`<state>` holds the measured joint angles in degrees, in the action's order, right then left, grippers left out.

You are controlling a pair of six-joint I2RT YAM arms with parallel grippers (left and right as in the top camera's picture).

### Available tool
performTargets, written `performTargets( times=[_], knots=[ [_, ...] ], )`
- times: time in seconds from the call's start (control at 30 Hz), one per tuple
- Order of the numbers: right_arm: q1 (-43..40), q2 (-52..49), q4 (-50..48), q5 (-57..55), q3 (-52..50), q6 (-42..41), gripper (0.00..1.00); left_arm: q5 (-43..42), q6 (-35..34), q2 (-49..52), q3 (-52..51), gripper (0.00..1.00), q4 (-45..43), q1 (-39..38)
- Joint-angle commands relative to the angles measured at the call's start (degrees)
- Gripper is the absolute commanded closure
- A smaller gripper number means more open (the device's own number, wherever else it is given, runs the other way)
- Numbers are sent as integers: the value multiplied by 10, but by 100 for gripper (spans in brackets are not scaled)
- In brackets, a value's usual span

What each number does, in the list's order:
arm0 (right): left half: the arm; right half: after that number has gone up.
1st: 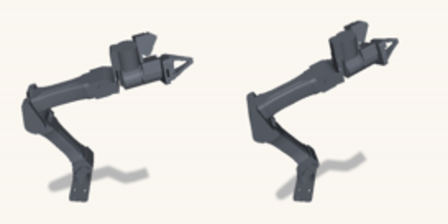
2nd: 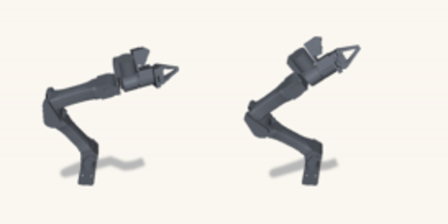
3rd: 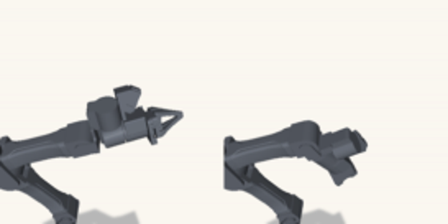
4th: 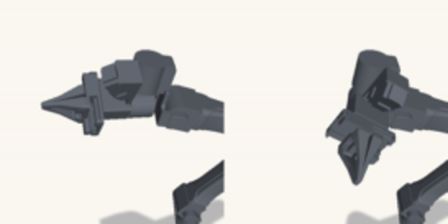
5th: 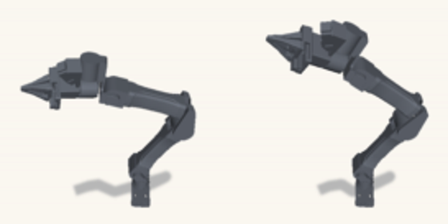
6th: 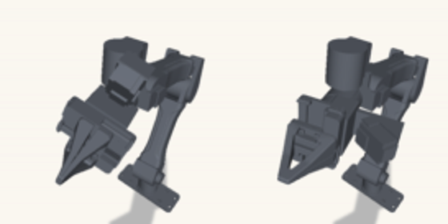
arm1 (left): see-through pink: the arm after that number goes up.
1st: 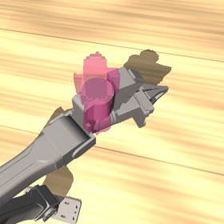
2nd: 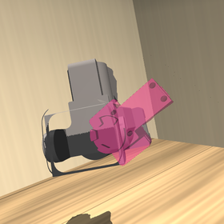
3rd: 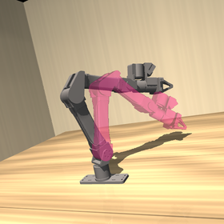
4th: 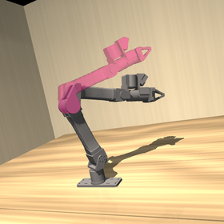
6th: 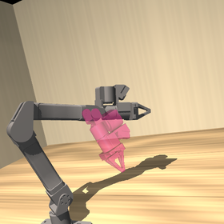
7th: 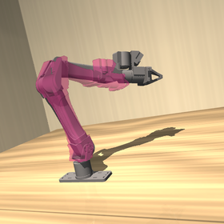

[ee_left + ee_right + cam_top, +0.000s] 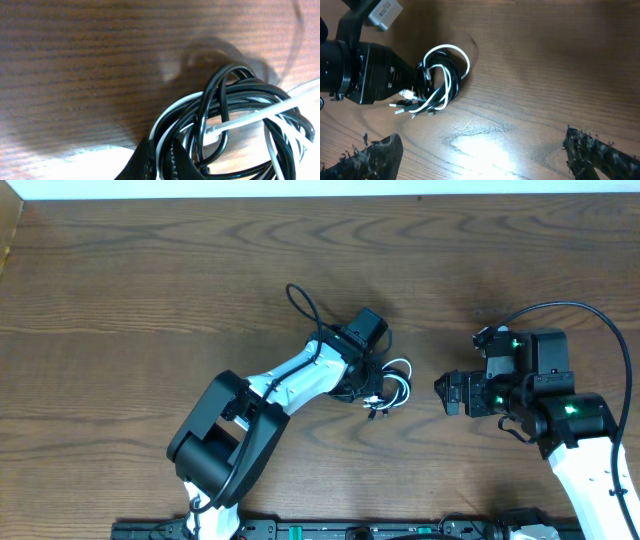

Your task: Untangle cables

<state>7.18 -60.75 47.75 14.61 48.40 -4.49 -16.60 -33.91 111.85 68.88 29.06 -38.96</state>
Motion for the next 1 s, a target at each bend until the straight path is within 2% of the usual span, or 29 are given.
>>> performTargets(
  times=[0.0, 0.33, 0.6, 0.97],
  knots=[
    [-8, 1, 0, 3, 11, 7, 1, 42, 128, 9, -10, 92, 22, 2],
    [-8, -23, -12, 6, 0, 24, 1, 8, 297, -65, -10, 93, 37, 2],
    [-7, -103, -40, 103, -2, 30, 1, -97, 311, -100, -10, 93, 43, 0],
    [-7, -242, -78, 206, -2, 68, 1, -100, 310, -96, -11, 92, 59, 0]
  ],
)
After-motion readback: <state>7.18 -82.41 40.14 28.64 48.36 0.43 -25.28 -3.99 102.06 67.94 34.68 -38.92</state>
